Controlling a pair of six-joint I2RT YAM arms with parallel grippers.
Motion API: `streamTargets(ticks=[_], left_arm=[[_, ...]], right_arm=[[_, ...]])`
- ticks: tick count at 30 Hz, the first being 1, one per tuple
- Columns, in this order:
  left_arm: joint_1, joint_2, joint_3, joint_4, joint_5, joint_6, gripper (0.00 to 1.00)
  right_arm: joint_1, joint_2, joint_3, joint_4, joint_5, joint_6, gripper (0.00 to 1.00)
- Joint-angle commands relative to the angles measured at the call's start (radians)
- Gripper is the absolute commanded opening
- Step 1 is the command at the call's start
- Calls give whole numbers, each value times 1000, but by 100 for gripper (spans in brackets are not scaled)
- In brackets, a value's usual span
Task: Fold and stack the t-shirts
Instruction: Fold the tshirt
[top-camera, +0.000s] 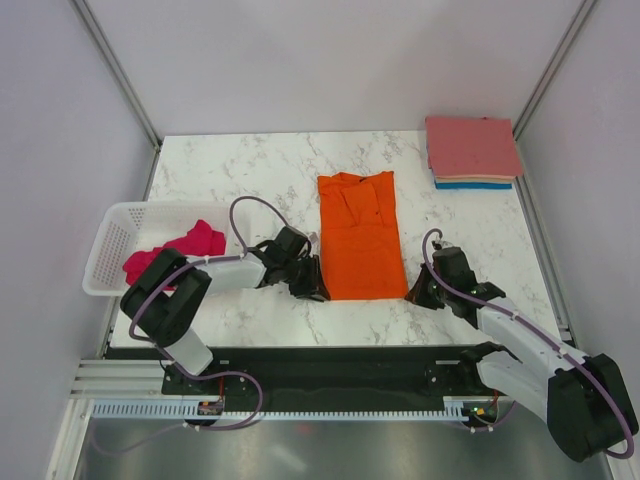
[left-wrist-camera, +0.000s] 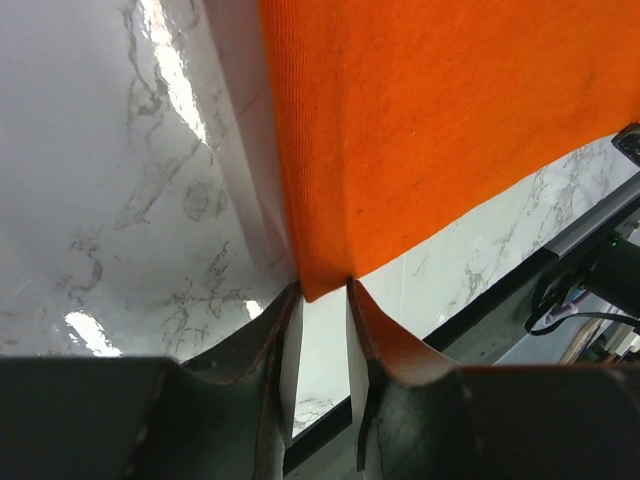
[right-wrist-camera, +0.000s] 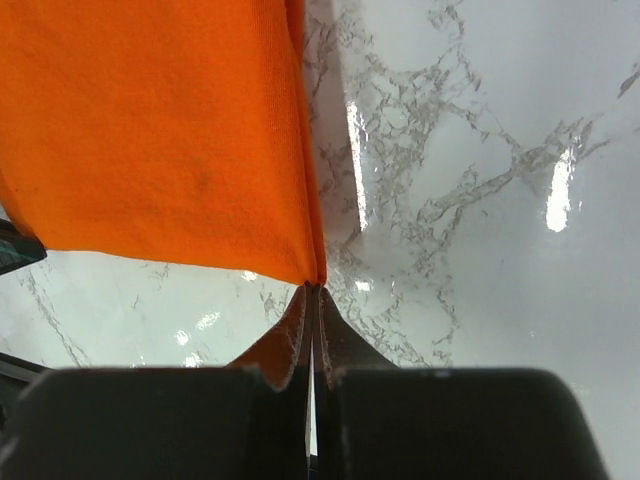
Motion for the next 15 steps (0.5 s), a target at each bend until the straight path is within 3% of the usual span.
streamTargets(ticks=[1,3,4,6,15], left_arm=[[-12,33,13,17,-24,-19,30],[-12,44,11,11,-24,-22,24],[-12,44,14,-1,-30,-25,12],[-12,41,25,-46,-36,-33,2],[-99,-195,129,-256,-180,-37,2]], right_arm=[[6,-17,-13,20,-8,13,0],[4,-20,-11,20,-5,15,0],[6,-20,-11,20,-5,13,0],[4,-23,-4,5,1,15,0],[15,-195,38,-105,72,64,0]])
